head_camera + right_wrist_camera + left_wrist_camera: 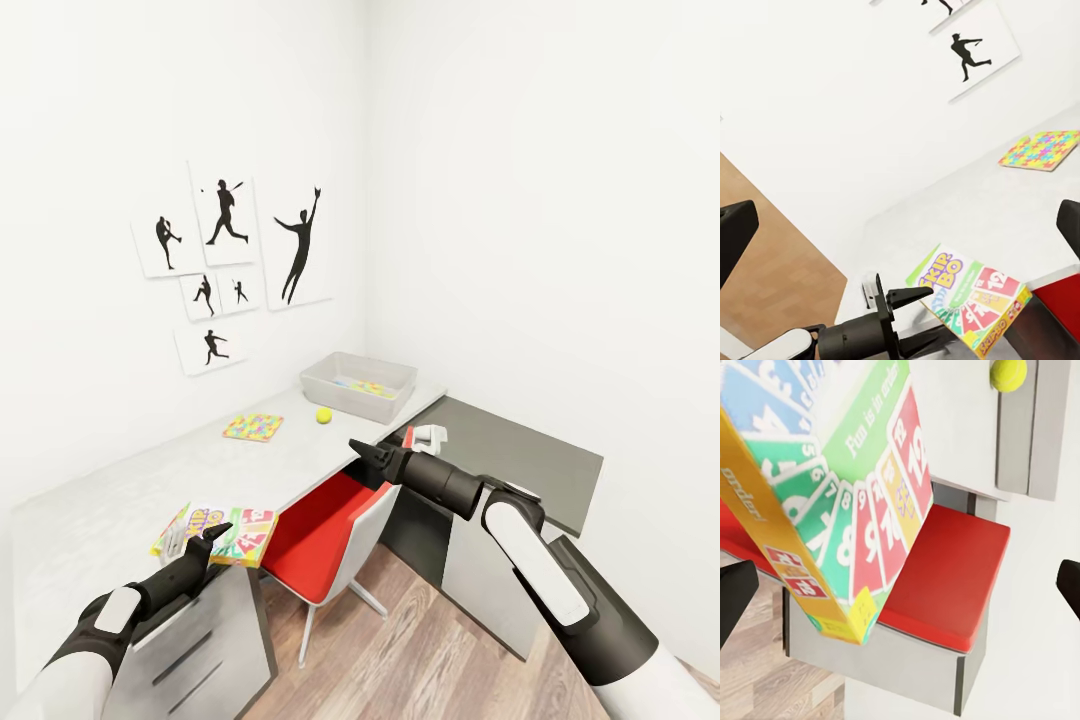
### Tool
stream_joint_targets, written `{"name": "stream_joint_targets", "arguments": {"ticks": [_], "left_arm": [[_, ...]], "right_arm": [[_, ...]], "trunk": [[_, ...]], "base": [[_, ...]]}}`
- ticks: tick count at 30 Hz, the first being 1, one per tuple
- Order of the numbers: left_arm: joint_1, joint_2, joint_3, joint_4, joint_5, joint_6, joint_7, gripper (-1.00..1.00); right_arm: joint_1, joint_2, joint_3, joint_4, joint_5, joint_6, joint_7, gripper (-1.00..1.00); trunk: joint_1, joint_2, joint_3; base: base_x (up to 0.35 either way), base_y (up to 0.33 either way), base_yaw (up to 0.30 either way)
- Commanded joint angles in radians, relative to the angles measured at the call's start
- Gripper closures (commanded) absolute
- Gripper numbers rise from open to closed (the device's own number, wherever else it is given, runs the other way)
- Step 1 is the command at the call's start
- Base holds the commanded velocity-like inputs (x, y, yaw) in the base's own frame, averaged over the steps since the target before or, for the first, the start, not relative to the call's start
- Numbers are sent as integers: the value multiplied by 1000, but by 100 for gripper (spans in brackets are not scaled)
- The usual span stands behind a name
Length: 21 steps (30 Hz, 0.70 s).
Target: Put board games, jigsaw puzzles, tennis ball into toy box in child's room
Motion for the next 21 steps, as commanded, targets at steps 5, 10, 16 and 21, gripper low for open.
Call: {"name": "stream_joint_targets", "arguments": {"ticks": [5, 10, 16, 21], "left_arm": [[-1, 0, 6, 0, 0, 7, -2, -100], [-1, 0, 6, 1, 1, 7, -2, -100], [-1, 0, 7, 2, 2, 7, -2, -100], [0, 0, 7, 2, 2, 8, -1, -100]], "right_arm": [[-1, 0, 0, 0, -3, 3, 0, -100], [-1, 1, 0, 0, -3, 3, 0, -100], [-1, 1, 0, 0, -3, 3, 0, -100], [-1, 1, 0, 0, -3, 3, 0, -100]], "trunk": [[19, -36, -17], [39, -71, -33], [46, -85, -39], [46, -85, -39]], "base": [[0, 0, 0], [0, 0, 0], [0, 0, 0], [0, 0, 0]]}}
